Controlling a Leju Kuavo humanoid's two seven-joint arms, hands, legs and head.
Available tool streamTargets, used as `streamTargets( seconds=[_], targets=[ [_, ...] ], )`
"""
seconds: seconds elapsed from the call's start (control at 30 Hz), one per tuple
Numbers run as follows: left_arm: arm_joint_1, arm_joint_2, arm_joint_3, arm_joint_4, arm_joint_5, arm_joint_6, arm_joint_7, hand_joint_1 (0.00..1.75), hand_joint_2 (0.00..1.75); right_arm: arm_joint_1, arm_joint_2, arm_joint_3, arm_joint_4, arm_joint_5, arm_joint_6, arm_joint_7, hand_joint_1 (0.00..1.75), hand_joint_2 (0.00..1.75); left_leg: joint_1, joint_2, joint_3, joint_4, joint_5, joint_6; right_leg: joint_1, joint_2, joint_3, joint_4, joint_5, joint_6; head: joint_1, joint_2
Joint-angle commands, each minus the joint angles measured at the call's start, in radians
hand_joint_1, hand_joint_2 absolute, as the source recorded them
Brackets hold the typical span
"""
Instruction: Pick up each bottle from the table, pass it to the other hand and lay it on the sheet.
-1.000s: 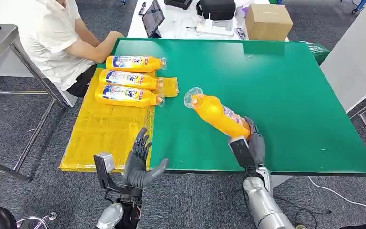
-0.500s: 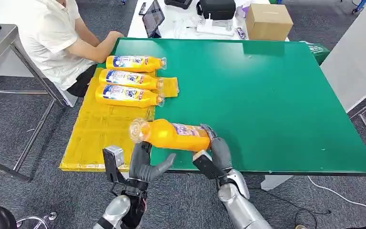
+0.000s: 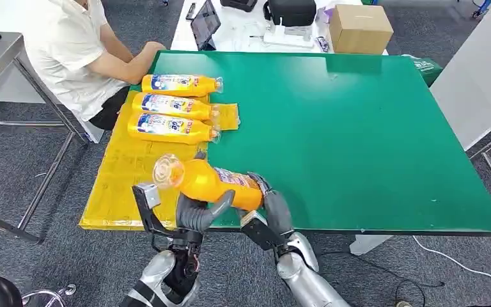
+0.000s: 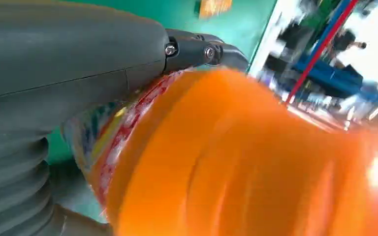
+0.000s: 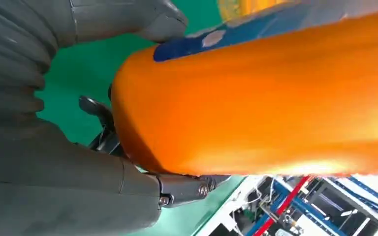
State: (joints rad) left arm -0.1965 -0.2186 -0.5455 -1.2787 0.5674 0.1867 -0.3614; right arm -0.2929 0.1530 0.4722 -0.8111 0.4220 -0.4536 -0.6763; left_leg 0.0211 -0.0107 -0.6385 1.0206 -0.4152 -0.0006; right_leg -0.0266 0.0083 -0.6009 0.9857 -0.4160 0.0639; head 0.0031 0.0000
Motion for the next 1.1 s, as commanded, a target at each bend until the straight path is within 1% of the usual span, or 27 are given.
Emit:
streamTargets(
  seconds=[0.03,0.07,0.1,0.17,0.23,0.3,0.33,0.37,0.4,0.43,0.47,0.5,0.53,0.57,0.6,0.63,0.67,0.73,0.8,0.83,0.87,0.9,0.93,0.97,1.0,1.07,1.1],
  targets=[
    [-0.021,0.022,-0.032,-0.001,0.097,-0.066,0.036,1.54,1.75,-0.061,0.006,0.09,0.082,-0.007,0.012,-0.014,1.75,1.75,0.0,0.002,0.003,0.0,-0.001,0.001,0.001,0.001,0.002,-0.001,0.0,-0.002,0.0,0.0],
    [-0.021,0.022,-0.032,-0.001,0.097,-0.066,0.036,1.69,1.75,-0.061,0.006,0.09,0.082,-0.007,0.012,-0.014,1.75,1.75,0.0,0.004,0.006,0.0,-0.002,0.001,0.001,0.002,0.005,-0.001,-0.001,-0.004,-0.001,0.0],
    [-0.024,0.018,-0.028,0.004,0.101,-0.072,0.021,1.75,1.75,-0.062,0.003,0.095,0.083,-0.005,0.012,-0.011,1.75,1.75,0.001,0.004,0.006,0.0,-0.003,0.002,0.002,0.002,0.005,-0.001,-0.001,-0.004,0.0,0.0],
    [-0.023,0.014,-0.018,-0.007,0.108,-0.077,0.004,1.75,1.75,-0.06,0.002,0.099,0.088,-0.007,0.016,-0.007,1.75,1.75,0.0,0.0,0.002,0.0,-0.001,0.001,0.001,-0.001,0.002,-0.001,-0.001,-0.002,0.0,0.0],
    [-0.019,0.014,-0.011,-0.024,0.117,-0.089,-0.003,1.75,1.75,-0.058,0.002,0.105,0.097,-0.01,0.024,-0.008,1.75,1.75,0.0,0.002,0.002,0.0,-0.001,0.001,0.001,0.001,0.002,-0.001,0.0,-0.002,0.0,0.0],
    [-0.018,0.016,-0.009,-0.032,0.118,-0.091,-0.003,1.75,1.75,-0.056,0.002,0.108,0.101,-0.011,0.023,-0.013,1.71,1.75,0.001,0.002,0.005,0.0,-0.002,0.001,0.002,0.0,0.005,-0.001,-0.002,-0.004,0.0,0.0],
    [-0.018,0.018,-0.009,-0.033,0.119,-0.094,-0.003,1.75,1.75,-0.055,0.003,0.108,0.103,-0.014,0.028,-0.015,1.59,1.75,0.0,0.001,0.004,0.0,-0.001,0.001,0.001,-0.001,0.004,-0.001,-0.001,-0.003,0.0,0.0],
    [-0.018,0.019,-0.009,-0.032,0.12,-0.1,-0.003,1.75,1.75,-0.051,0.006,0.105,0.102,-0.028,0.041,-0.022,1.38,1.75,0.001,0.001,0.005,-0.001,-0.002,0.001,0.001,-0.001,0.005,-0.001,-0.002,-0.003,0.0,0.0],
    [-0.017,0.019,-0.008,-0.032,0.121,-0.104,-0.005,1.75,1.75,-0.049,0.007,0.109,0.103,-0.034,0.054,-0.022,0.72,1.75,0.001,0.001,0.006,0.0,-0.002,0.001,0.002,-0.001,0.006,-0.001,-0.002,-0.004,0.0,0.0],
    [-0.016,0.018,-0.005,-0.034,0.119,-0.105,-0.013,1.75,1.75,-0.047,0.007,0.111,0.101,-0.039,0.069,-0.022,0.03,1.75,0.001,0.001,0.003,0.0,-0.001,0.001,0.001,-0.001,0.003,-0.001,-0.001,-0.002,0.0,0.0],
    [-0.017,0.017,0.0,-0.039,0.105,-0.098,-0.029,1.75,1.75,-0.039,0.006,0.124,0.089,-0.043,0.087,-0.022,0.0,1.75,0.001,0.002,0.009,-0.001,-0.003,0.002,0.003,-0.001,0.009,-0.002,-0.003,-0.005,0.0,0.0],
    [-0.02,0.017,0.002,-0.037,0.091,-0.083,-0.039,1.75,1.75,-0.036,0.006,0.132,0.089,-0.046,0.101,-0.022,0.0,1.75,0.0,0.001,0.003,0.0,-0.001,0.001,0.001,-0.001,0.003,-0.001,-0.001,-0.002,0.0,0.0],
    [-0.027,0.015,0.011,-0.03,0.072,-0.055,-0.053,1.75,1.75,-0.031,0.003,0.148,0.084,-0.038,0.107,-0.022,0.0,1.75,0.001,0.001,0.004,0.0,-0.002,0.001,0.001,-0.001,0.004,-0.001,-0.001,-0.003,0.0,0.0],
    [-0.03,0.017,0.013,-0.03,0.073,-0.056,-0.053,1.75,1.75,-0.028,0.003,0.15,0.082,-0.038,0.105,-0.022,0.0,1.75,0.001,0.001,0.003,0.0,-0.001,0.001,0.001,-0.001,0.003,-0.001,-0.001,-0.002,0.0,0.0],
    [-0.039,0.018,0.023,-0.019,0.035,-0.011,-0.078,1.75,1.75,-0.017,0.0,0.156,0.072,-0.039,0.099,-0.022,0.0,0.0,0.001,0.0,0.005,0.0,-0.002,0.001,0.002,-0.001,0.005,-0.001,-0.002,-0.004,0.0,0.0],
    [-0.043,0.022,0.037,-0.017,0.018,0.017,-0.092,1.75,1.75,-0.006,0.001,0.159,0.066,-0.035,0.082,-0.022,0.0,0.0,0.001,0.0,0.003,0.0,-0.001,0.001,0.001,-0.001,0.002,-0.001,-0.001,-0.002,0.0,0.0],
    [-0.047,0.029,0.042,-0.017,0.018,0.016,-0.093,1.75,1.75,-0.001,0.002,0.161,0.064,-0.034,0.078,-0.022,0.0,0.0,0.001,0.0,0.005,-0.001,-0.001,0.001,0.002,-0.002,0.005,-0.001,-0.002,-0.004,0.0,0.0],
    [-0.047,0.031,0.045,-0.016,0.018,0.016,-0.092,1.75,1.75,0.001,0.002,0.162,0.063,-0.034,0.077,-0.022,0.0,0.0,0.001,0.0,0.003,0.0,-0.001,0.001,0.001,-0.001,0.003,-0.001,-0.001,-0.003,0.0,0.0],
    [-0.042,0.022,0.057,-0.016,0.017,0.035,-0.096,1.75,1.75,0.009,-0.006,0.17,0.033,-0.029,0.055,-0.022,0.0,0.0,0.0,0.0,0.003,-0.001,-0.001,0.001,0.001,-0.001,0.003,-0.001,-0.001,-0.003,0.0,0.0],
    [-0.032,0.027,0.079,-0.032,0.019,0.059,-0.101,1.75,1.75,0.048,-0.023,0.184,-0.036,-0.073,0.063,-0.022,0.0,0.0,0.001,0.001,0.006,-0.001,-0.002,0.001,0.002,-0.001,0.005,-0.001,-0.002,-0.004,0.0,0.0],
    [-0.017,0.045,0.101,-0.061,-0.014,0.093,-0.138,1.75,1.75,0.096,-0.042,0.194,-0.102,-0.086,0.051,-0.022,0.0,0.0,0.001,0.001,0.004,0.0,-0.001,0.001,0.001,-0.001,0.003,-0.001,-0.001,-0.003,0.0,0.0],
    [-0.004,0.057,0.12,-0.087,-0.029,0.112,-0.151,1.75,1.75,0.132,-0.058,0.197,-0.139,-0.082,0.029,-0.022,0.0,0.0,0.001,0.0,0.003,-0.001,-0.001,0.001,0.002,-0.002,0.003,-0.001,-0.001,-0.003,0.0,0.0],
    [0.011,0.068,0.157,-0.124,-0.076,0.162,-0.171,1.75,1.75,0.183,-0.075,0.174,-0.188,-0.077,-0.016,-0.022,0.0,0.0,0.001,0.0,0.005,-0.001,-0.002,0.001,0.002,-0.002,0.005,-0.001,-0.002,-0.004,0.0,0.0],
    [0.013,0.077,0.168,-0.134,-0.106,0.187,-0.167,1.75,1.75,0.205,-0.083,0.157,-0.209,-0.074,-0.035,-0.022,0.0,1.75,0.001,-0.001,0.004,-0.001,-0.001,0.001,0.002,-0.002,0.004,-0.002,-0.002,-0.003,0.001,0.0],
    [0.019,0.082,0.197,-0.149,-0.125,0.205,-0.169,1.75,1.75,0.234,-0.1,0.131,-0.231,-0.067,-0.07,-0.022,0.0,1.75,0.001,-0.001,0.007,-0.002,-0.002,0.001,0.002,-0.003,0.007,-0.002,-0.003,-0.004,0.0,0.0],
    [0.021,0.081,0.214,-0.153,-0.136,0.198,-0.158,1.75,1.75,0.246,-0.114,0.118,-0.248,-0.064,-0.065,-0.022,0.0,1.75,0.0,-0.001,0.003,-0.002,-0.001,0.0,0.001,-0.002,0.003,-0.001,-0.001,-0.002,0.0,0.0],
    [0.02,0.079,0.216,-0.151,-0.145,0.202,-0.16,1.75,1.75,0.245,-0.112,0.105,-0.244,-0.057,-0.09,-0.022,0.0,1.75,0.0,0.0,0.003,-0.001,-0.001,0.0,0.001,-0.002,0.003,-0.001,-0.002,-0.002,0.0,0.0]
  ],
)
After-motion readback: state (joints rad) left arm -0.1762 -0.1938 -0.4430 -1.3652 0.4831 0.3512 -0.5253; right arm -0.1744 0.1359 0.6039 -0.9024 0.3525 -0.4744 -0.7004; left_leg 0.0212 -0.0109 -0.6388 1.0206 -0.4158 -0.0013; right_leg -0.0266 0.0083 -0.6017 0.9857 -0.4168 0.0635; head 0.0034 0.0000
